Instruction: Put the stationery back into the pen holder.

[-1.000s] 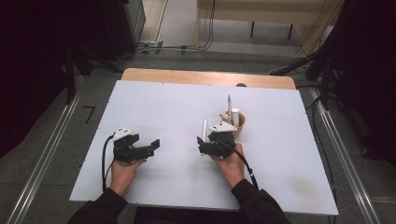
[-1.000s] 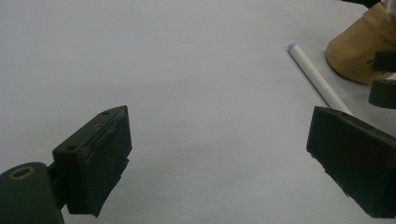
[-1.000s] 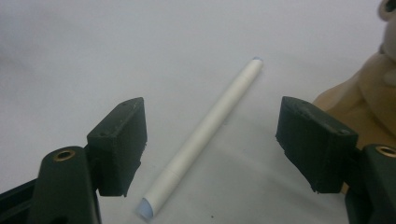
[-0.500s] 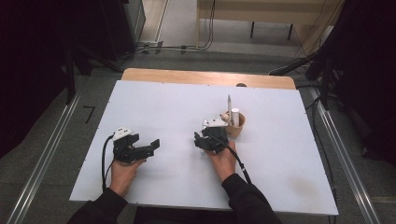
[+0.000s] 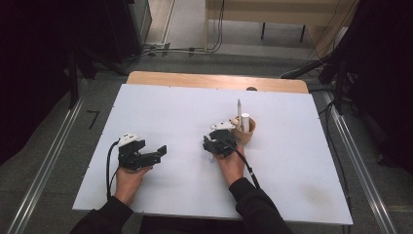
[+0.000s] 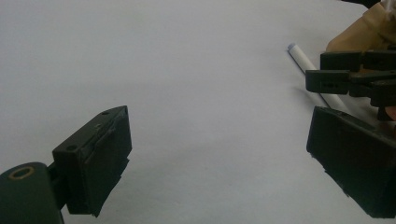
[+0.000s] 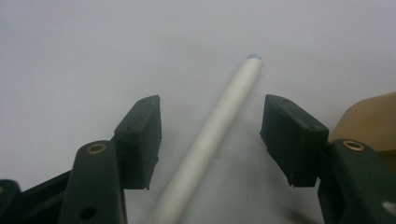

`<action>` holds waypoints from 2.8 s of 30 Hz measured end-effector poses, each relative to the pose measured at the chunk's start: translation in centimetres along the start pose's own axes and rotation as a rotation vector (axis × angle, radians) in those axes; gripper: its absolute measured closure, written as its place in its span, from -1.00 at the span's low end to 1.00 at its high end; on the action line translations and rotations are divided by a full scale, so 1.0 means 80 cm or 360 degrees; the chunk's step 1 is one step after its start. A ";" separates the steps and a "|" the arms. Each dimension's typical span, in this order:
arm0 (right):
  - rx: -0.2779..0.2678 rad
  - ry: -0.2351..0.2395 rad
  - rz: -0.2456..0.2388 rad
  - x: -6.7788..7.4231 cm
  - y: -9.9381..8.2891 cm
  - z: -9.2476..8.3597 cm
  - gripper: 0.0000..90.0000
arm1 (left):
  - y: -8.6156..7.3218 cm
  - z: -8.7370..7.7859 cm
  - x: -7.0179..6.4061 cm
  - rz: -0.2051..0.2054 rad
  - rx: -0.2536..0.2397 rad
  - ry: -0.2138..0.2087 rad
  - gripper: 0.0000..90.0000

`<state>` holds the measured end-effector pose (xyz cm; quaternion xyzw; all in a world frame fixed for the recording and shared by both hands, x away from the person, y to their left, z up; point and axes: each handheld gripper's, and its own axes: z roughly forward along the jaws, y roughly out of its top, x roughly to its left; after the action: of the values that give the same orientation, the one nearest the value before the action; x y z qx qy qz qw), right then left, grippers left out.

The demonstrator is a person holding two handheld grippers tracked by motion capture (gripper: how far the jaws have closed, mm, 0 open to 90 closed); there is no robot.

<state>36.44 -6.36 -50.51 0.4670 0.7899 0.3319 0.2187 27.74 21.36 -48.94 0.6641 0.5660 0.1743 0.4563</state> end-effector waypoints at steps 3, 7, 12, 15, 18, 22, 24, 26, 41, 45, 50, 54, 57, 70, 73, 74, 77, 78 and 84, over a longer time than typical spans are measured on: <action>0.0011 -0.0001 -0.0006 0.000 0.001 0.003 -0.09 | 0.000 0.000 0.000 -0.0001 0.0000 -0.0003 -0.85; 0.0016 0.0008 -0.0006 0.000 0.002 0.005 0.00 | 0.000 0.001 0.000 -0.0001 0.0002 -0.0002 -0.85; 0.0018 0.0015 0.0005 0.000 0.002 0.005 0.06 | 0.000 0.001 -0.001 -0.0002 0.0001 -0.0002 -0.85; 0.0015 0.0006 0.0039 -0.002 0.002 0.005 0.20 | 0.000 0.001 -0.001 -0.0001 0.0000 -0.0003 -0.85; 0.0013 -0.0007 0.0050 -0.003 0.002 0.004 0.29 | -0.001 0.001 -0.001 0.0000 0.0003 -0.0004 -0.85; 0.0002 -0.0014 0.0010 0.002 0.001 0.004 0.45 | -0.001 0.002 -0.001 0.0003 0.0006 -0.0003 -0.85; 0.0002 -0.0014 0.0011 0.003 0.001 0.004 0.49 | -0.001 0.002 -0.002 0.0006 0.0004 -0.0001 -0.85; 0.0000 -0.0008 0.0017 0.002 0.001 0.004 0.55 | -0.001 0.002 -0.002 0.0008 0.0007 0.0001 -0.85; 0.0018 0.0035 0.0010 -0.002 0.003 0.004 0.70 | 0.000 0.001 -0.001 -0.0001 0.0000 -0.0005 -0.85; 0.0034 0.0041 0.0001 -0.003 0.005 0.004 0.70 | 0.000 0.001 -0.001 -0.0004 -0.0003 -0.0003 -0.85; 0.0058 0.0038 -0.0015 -0.003 0.008 0.004 0.70 | 0.001 0.000 0.000 0.0000 -0.0001 -0.0003 -0.85; 0.0081 0.0034 -0.0037 -0.003 0.011 0.005 0.71 | 0.001 0.000 0.000 0.0001 -0.0003 -0.0004 -0.85; 0.0095 0.0033 -0.0046 -0.003 0.013 0.005 0.71 | 0.001 0.000 0.000 -0.0001 -0.0006 -0.0007 -0.85; 0.0105 0.0049 -0.0025 -0.009 0.015 0.001 0.71 | 0.001 -0.001 0.000 -0.0004 -0.0009 -0.0010 -0.85; 0.0091 0.0079 -0.0024 -0.008 0.016 -0.003 0.71 | 0.001 -0.001 0.000 0.0000 -0.0004 -0.0010 -0.85; 0.0087 0.0089 -0.0021 -0.007 0.016 -0.004 0.71 | 0.001 -0.001 0.000 0.0000 -0.0004 -0.0011 -0.85; 0.0065 0.0120 -0.0033 -0.003 0.017 -0.009 0.71 | 0.001 -0.001 0.000 -0.0001 -0.0006 -0.0015 -0.85; 0.0058 0.0128 -0.0041 -0.002 0.017 -0.011 0.71 | 0.001 -0.001 0.000 -0.0001 -0.0003 -0.0016 -0.85; 0.0018 0.0194 -0.0043 0.001 0.018 -0.022 0.71 | -0.001 0.001 -0.004 0.0009 0.0006 -0.0047 -0.80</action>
<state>36.06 -6.35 -48.25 0.4364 0.8099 0.3522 0.1720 27.69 21.02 -48.93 0.6691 0.5577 0.1647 0.4628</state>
